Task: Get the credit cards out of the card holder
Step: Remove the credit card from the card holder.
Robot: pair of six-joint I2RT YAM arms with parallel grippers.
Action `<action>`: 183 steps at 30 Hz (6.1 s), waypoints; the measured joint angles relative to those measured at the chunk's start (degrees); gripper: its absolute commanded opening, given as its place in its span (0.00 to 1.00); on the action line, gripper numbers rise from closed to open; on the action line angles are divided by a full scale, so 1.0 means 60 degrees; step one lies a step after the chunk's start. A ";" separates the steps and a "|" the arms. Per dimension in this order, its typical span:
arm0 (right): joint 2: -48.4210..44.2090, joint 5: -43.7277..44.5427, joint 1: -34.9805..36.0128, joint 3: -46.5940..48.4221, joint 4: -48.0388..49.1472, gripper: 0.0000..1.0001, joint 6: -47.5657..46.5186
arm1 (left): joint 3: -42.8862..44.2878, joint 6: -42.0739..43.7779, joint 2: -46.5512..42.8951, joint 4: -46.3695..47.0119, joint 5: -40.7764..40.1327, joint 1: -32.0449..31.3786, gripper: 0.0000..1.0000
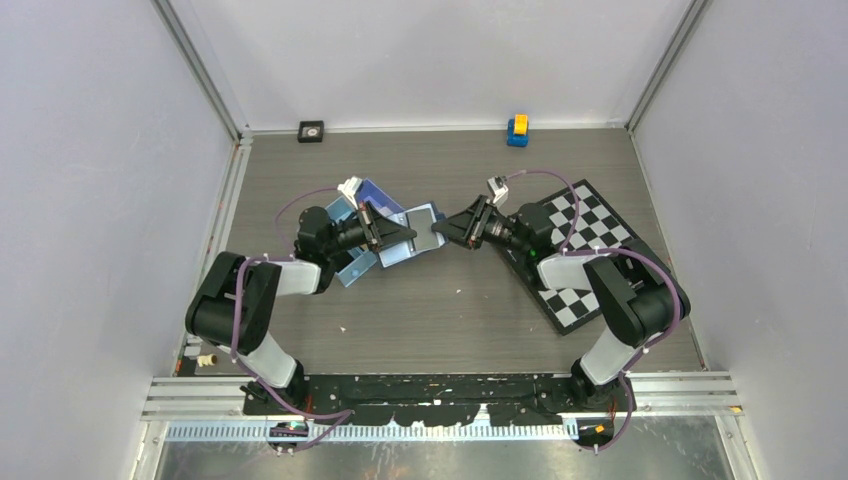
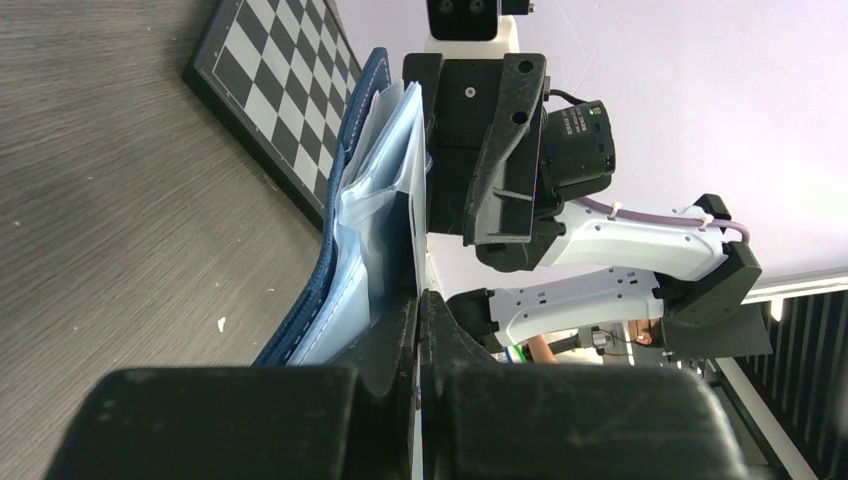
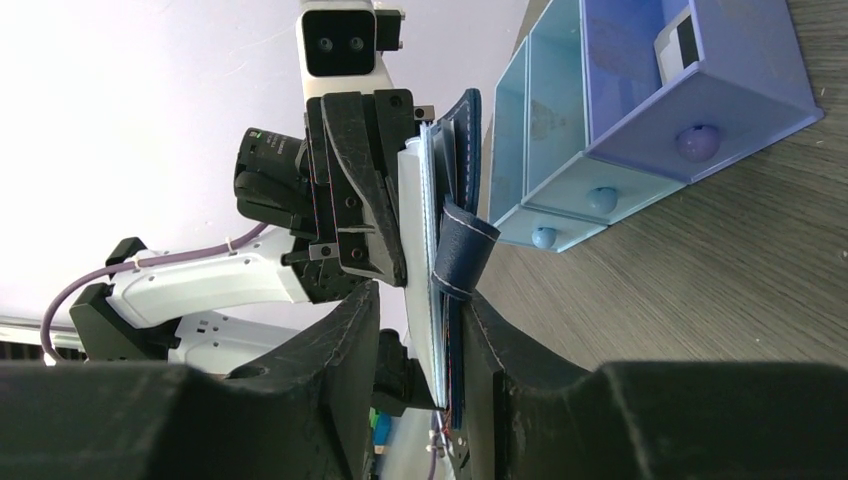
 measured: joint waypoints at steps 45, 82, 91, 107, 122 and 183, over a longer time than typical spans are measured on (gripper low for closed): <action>0.0255 -0.0171 -0.0193 0.0131 0.0721 0.18 0.0685 | 0.0157 -0.0557 0.0168 0.0885 0.0171 -0.0015 0.14; 0.0463 -0.0164 -0.0208 0.0113 0.0951 0.18 0.0849 | 0.0157 -0.0594 0.0299 0.0951 0.0175 0.0044 0.21; 0.0466 -0.0131 -0.0135 0.0113 0.0761 0.18 0.0739 | 0.0157 -0.0554 0.0313 0.0863 0.0175 0.0051 0.18; 0.0459 -0.0095 -0.0080 0.0113 0.0612 0.27 0.0576 | 0.0153 -0.0517 0.0335 0.0652 0.0175 0.0098 0.05; 0.0463 -0.0098 -0.0219 0.0095 0.0823 0.05 0.0790 | 0.0153 -0.0550 0.0335 0.0710 0.0178 0.0131 0.09; 0.0506 0.0419 -0.1599 -0.0758 0.1049 0.00 0.1129 | -0.0076 -0.0557 0.0404 0.0561 0.0127 0.0634 0.00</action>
